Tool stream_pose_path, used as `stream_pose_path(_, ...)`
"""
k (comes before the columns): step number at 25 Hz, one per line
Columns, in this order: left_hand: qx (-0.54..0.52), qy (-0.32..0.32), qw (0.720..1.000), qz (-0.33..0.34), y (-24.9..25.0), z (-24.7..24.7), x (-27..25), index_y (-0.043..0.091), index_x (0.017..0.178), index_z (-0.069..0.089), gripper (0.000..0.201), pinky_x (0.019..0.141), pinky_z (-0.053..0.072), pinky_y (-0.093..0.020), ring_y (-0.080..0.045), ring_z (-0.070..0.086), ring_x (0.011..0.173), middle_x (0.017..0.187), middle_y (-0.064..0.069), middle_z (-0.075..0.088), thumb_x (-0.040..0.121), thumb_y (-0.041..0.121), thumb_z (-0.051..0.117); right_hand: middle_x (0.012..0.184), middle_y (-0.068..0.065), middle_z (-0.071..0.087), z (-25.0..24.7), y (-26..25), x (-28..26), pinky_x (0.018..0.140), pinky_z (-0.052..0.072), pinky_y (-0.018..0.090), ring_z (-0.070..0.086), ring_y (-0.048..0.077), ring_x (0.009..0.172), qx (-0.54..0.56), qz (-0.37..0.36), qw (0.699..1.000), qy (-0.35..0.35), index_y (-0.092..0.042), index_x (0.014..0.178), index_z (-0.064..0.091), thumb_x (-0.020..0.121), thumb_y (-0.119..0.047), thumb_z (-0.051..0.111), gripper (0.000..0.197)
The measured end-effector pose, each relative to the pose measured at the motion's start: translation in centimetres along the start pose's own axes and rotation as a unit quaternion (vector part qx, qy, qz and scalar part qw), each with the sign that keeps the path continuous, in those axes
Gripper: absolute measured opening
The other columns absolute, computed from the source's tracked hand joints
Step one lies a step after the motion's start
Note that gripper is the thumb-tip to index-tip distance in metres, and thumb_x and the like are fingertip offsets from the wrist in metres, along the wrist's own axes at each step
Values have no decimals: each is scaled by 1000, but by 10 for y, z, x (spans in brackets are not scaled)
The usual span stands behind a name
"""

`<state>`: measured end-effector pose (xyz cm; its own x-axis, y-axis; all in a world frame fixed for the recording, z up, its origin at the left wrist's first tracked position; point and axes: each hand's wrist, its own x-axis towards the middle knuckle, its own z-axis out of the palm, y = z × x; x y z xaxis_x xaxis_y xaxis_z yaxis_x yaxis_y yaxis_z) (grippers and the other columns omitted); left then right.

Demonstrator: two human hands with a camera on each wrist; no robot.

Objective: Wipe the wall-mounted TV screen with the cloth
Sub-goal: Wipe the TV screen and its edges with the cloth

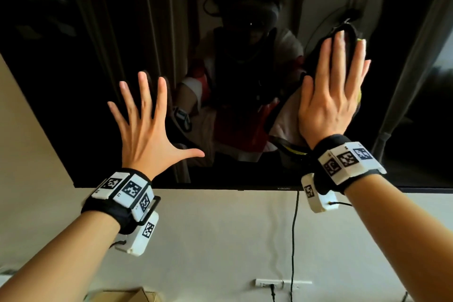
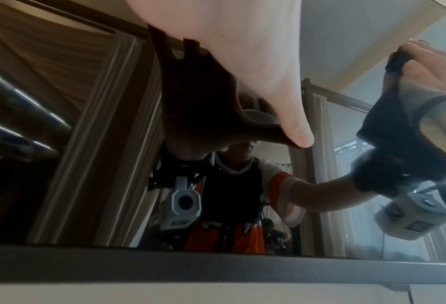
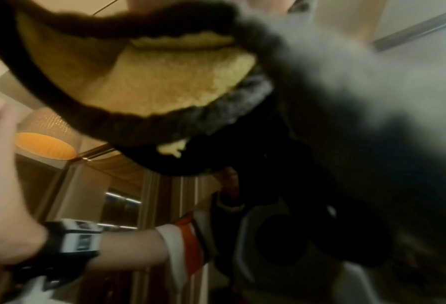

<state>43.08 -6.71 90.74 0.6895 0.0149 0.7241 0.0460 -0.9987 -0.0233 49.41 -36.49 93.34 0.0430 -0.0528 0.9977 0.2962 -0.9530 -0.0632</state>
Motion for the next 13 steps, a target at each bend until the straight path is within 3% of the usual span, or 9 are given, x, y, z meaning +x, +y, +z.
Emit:
stream_pose_path(4, -17, 17, 997, 70, 58, -10, 2, 19, 155, -16, 152, 113, -3, -71, -47, -7, 148, 164, -19, -7, 45, 94, 58, 152, 14, 38, 7, -27, -9, 121, 9, 48, 23, 39, 142, 31, -84, 995, -37, -6, 146, 42, 104, -22, 47, 45)
stream_pose_path(6, -44, 32, 993, 106, 102, -15, 16, 20, 156, -12, 152, 113, -8, -67, -45, -8, 149, 165, -16, -7, 44, 90, 62, 152, 12, 39, 5, -15, -10, 121, 10, 45, 24, 37, 142, 35, -106, 993, -31, -7, 146, 43, 105, -21, 47, 44)
stream_pose_path(10, -37, 19, 991, 126, 137, -15, 31, 20, 156, -12, 155, 109, -13, -71, -47, -17, 147, 164, -15, -16, 41, 88, 68, 150, 17, 40, -9, 35, -4, 121, 14, 48, 28, 43, 140, 3, -46, 999, 0, -4, 145, 44, 105, -19, 44, 42)
stream_pose_path(13, -12, 20, 992, 123, 136, -12, 28, 20, 156, -14, 154, 110, -8, -73, -48, -15, 147, 164, -15, -15, 43, 87, 68, 151, 19, 38, -5, 25, -5, 120, 8, 49, 26, 46, 140, 18, -11, 1000, 4, -3, 146, 42, 105, -20, 45, 44)
